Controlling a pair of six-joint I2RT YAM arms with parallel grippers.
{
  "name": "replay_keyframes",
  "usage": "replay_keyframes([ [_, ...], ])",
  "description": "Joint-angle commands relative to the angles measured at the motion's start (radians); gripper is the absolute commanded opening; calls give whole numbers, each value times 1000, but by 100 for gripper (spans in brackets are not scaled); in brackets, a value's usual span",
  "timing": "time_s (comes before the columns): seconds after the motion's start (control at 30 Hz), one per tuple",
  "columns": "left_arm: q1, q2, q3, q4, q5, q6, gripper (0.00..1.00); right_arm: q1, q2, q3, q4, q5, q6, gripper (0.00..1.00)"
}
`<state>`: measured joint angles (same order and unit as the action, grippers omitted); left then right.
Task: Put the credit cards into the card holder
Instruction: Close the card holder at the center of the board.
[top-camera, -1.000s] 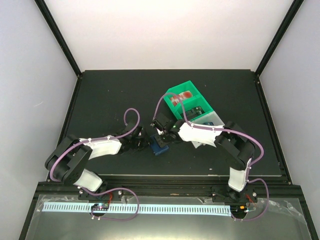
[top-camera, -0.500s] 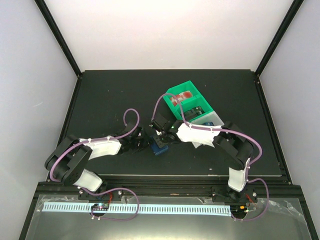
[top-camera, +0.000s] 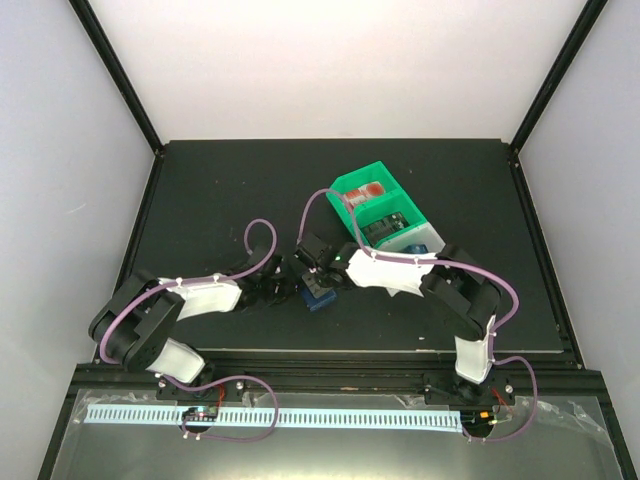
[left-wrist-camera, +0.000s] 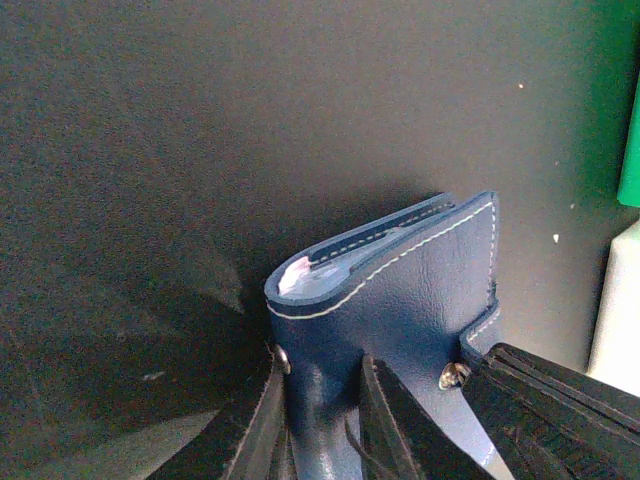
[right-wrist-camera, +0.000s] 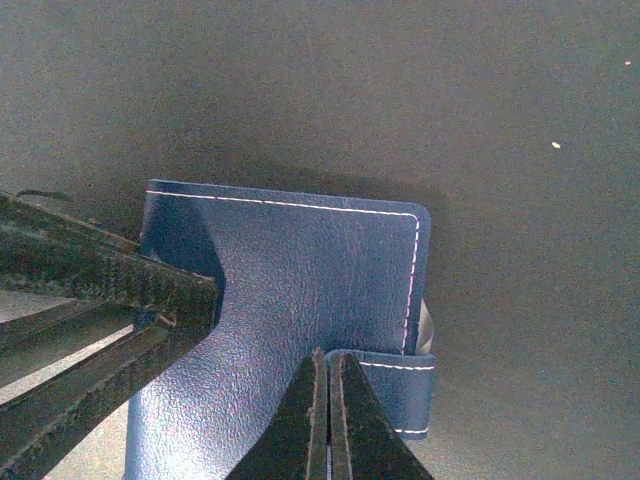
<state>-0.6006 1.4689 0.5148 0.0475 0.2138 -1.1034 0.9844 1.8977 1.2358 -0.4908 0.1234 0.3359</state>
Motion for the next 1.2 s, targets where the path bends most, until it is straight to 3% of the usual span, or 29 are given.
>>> replay_keyframes([
  [0.0,2,2,-18,-8,56,-35,20,31,39,-25,-14,2,5,1],
  [0.37,26,1,-20,26,110,-64,19,66,43,-31,-23,22,-34,1],
  [0.77,89,31,-66,190,238,-168,17,110,68,-76,-3,26,2,1],
  [1.17,135,93,-61,222,335,-118,17,142,110,-121,11,4,29,1],
])
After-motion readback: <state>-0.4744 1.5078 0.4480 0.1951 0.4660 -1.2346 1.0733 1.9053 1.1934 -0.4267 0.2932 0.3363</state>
